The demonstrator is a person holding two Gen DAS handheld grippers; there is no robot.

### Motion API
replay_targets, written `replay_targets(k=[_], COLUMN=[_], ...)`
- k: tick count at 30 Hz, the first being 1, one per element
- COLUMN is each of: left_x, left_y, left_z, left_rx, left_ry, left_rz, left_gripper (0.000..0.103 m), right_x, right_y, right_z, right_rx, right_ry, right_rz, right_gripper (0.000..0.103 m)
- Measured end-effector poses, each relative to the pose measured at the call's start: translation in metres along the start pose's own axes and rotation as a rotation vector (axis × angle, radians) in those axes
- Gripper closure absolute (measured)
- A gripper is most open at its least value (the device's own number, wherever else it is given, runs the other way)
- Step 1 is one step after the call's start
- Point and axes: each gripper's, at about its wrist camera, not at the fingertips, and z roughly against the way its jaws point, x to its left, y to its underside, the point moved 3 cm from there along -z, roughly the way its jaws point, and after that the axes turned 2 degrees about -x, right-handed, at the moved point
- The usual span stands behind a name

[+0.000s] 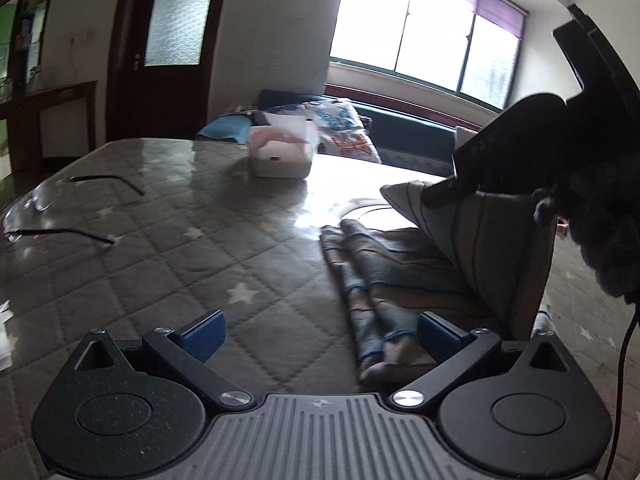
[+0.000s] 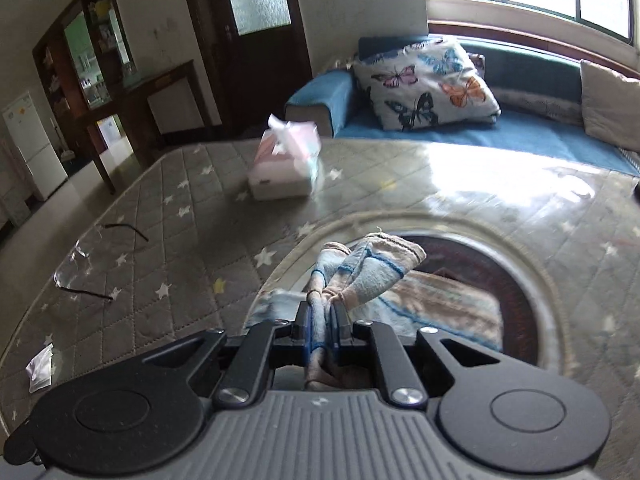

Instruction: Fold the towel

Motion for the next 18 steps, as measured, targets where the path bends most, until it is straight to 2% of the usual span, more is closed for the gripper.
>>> replay_targets(k=[9,14,18], left_x=[0.022,0.027,0.031], left_y=[0.002,-0.005,-0.011], left_z=[0.003,0.003,0.003], left_rx=[0.004,-0.01,-0.018], left_ry=[-0.045,-0.061,-0.076], left_rz=[0.075,0.091,0.105], left_gripper=[0.0,0.0,0.0], right_x=[0.028,0.026,0.022], right_y=[0.01,0.007,0.011], right_z=[-0.012,0.0,0.003], right_rx=[0.04,0.047,0.084], right_ry=[-0.095,-0.097,-0.095], right_rz=[-0.004,0.061,0.162], right_gripper=[0.088,0.088,0.081])
